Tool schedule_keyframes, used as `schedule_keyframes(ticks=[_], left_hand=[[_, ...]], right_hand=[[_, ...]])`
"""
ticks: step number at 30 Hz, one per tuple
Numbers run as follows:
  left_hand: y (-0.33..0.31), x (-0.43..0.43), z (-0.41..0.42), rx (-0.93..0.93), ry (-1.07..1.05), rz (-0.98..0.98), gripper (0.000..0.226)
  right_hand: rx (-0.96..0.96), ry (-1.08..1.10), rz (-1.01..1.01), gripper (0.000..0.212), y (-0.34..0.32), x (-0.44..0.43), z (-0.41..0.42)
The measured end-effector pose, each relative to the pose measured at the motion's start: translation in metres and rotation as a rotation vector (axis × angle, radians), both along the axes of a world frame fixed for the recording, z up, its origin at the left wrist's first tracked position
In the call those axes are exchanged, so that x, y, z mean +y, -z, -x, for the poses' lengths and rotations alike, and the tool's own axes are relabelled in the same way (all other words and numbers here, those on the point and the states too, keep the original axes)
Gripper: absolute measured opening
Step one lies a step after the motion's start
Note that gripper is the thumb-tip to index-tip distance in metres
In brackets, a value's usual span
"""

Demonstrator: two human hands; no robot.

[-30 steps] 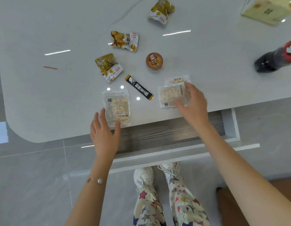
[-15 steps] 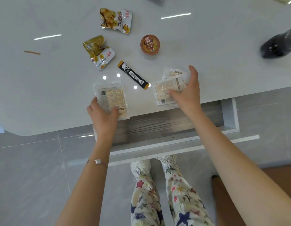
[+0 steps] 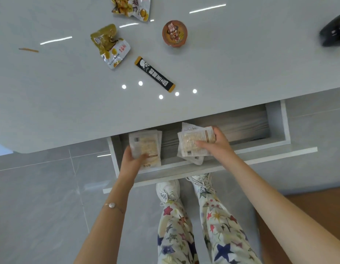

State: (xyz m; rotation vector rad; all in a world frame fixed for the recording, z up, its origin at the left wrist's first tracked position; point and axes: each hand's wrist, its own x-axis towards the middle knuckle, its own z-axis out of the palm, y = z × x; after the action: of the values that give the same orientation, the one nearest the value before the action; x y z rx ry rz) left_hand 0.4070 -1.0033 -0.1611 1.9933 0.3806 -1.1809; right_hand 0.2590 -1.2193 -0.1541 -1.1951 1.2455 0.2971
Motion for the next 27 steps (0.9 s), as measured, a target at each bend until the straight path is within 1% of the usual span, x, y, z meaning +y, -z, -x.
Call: schedule_keyframes(ticks=[2, 3, 7, 10, 12, 13, 15, 18, 21, 24, 27], left_hand=[[0.025, 0.003, -0.010, 0.023, -0.077, -0.044, 0.043], [0.030, 0.001, -0.015, 0.034, -0.077, -0.062, 0.045], [0.062, -0.003, -0.017, 0.033, 0.072, -0.120, 0.050], [0.072, -0.002, -0.010, -0.042, 0.147, -0.137, 0.049], [0.067, 0.001, -0.008, -0.109, 0.229, -0.155, 0.052], [0.061, 0.001, -0.007, -0.139, 0.265, -0.152, 0.054], [0.041, 0.001, -0.006, -0.219, 0.351, -0.172, 0.059], [-0.007, -0.004, -0.005, -0.350, 0.522, -0.206, 0.059], [-0.071, -0.011, -0.008, -0.451, 0.694, -0.180, 0.053], [-0.143, -0.015, -0.016, -0.554, 0.779, -0.216, 0.050], [-0.216, -0.011, -0.028, -0.654, 0.825, -0.285, 0.055]], right_hand=[[0.033, 0.073, -0.021, 0.041, 0.031, 0.003, -0.010], [0.045, 0.108, -0.026, 0.043, 0.039, 0.003, -0.016], [0.098, 0.197, -0.011, 0.053, 0.083, 0.011, -0.030], [0.143, 0.140, 0.089, 0.058, 0.095, 0.020, -0.028], [0.140, 0.065, 0.154, 0.062, 0.088, 0.023, -0.024], [0.125, -0.008, 0.203, 0.066, 0.079, 0.024, -0.021], [0.122, -0.229, 0.359, 0.072, 0.058, 0.024, -0.019], [0.125, -0.590, 0.573, 0.060, 0.010, 0.020, -0.026], [0.139, -0.940, 0.674, 0.057, -0.057, 0.014, -0.042], [0.175, -1.129, 0.781, 0.066, -0.131, 0.010, -0.055], [0.204, -1.206, 0.858, 0.074, -0.211, 0.005, -0.071]])
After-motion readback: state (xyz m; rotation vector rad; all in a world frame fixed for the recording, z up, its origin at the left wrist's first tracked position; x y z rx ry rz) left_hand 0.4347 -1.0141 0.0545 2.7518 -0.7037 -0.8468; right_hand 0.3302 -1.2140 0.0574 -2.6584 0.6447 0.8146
